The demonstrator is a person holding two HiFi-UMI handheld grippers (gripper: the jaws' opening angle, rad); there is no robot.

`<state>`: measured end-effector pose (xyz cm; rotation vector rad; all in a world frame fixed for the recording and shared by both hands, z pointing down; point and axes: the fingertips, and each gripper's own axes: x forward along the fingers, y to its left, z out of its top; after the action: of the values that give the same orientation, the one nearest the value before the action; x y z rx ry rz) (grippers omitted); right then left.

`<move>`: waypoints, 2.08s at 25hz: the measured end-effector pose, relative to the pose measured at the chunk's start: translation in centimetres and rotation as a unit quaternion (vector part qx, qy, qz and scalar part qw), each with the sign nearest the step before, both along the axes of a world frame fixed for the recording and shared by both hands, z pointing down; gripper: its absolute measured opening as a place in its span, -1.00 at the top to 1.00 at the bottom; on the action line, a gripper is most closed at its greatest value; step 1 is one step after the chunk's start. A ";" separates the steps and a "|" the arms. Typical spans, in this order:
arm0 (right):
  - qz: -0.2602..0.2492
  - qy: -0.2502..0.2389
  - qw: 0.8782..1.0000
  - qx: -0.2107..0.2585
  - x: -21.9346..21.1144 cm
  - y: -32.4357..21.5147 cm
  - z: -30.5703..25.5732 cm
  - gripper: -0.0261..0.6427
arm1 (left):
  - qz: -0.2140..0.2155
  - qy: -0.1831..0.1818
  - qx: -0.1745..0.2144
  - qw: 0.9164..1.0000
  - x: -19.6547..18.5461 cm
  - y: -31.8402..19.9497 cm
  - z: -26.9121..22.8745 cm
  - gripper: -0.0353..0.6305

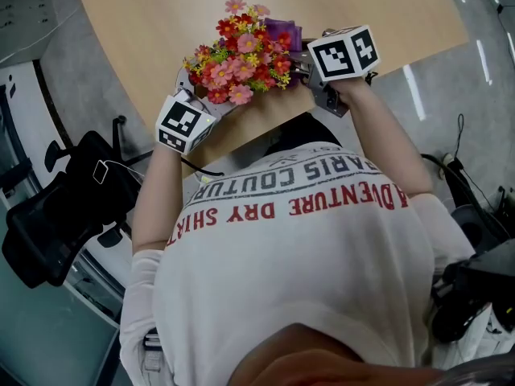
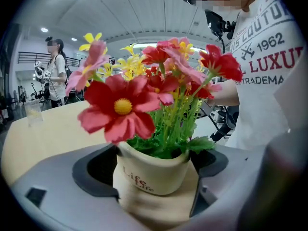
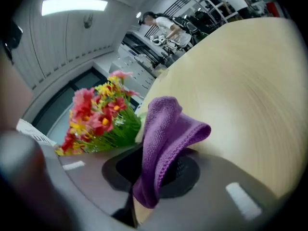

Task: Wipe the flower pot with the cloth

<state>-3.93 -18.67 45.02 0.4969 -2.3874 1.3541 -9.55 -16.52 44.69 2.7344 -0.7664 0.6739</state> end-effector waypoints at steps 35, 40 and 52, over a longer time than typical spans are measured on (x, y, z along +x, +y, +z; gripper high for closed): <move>0.181 0.039 0.982 0.026 7.0 3.1 1.3 0.78 | -0.290 0.002 0.005 0.957 -0.2 1.2 0.2 -0.63; 0.191 0.028 0.981 0.030 7.4 4.3 1.1 0.78 | -0.381 -0.008 0.006 0.924 -0.3 0.5 0.7 -0.63; 0.186 0.012 0.982 0.035 8.4 4.8 1.0 0.78 | -0.346 -0.008 0.017 0.938 0.7 0.2 1.0 -0.51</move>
<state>4.47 -13.86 45.99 1.0153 -2.4113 1.4008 -8.84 -16.33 45.71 2.2292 -1.6286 0.5113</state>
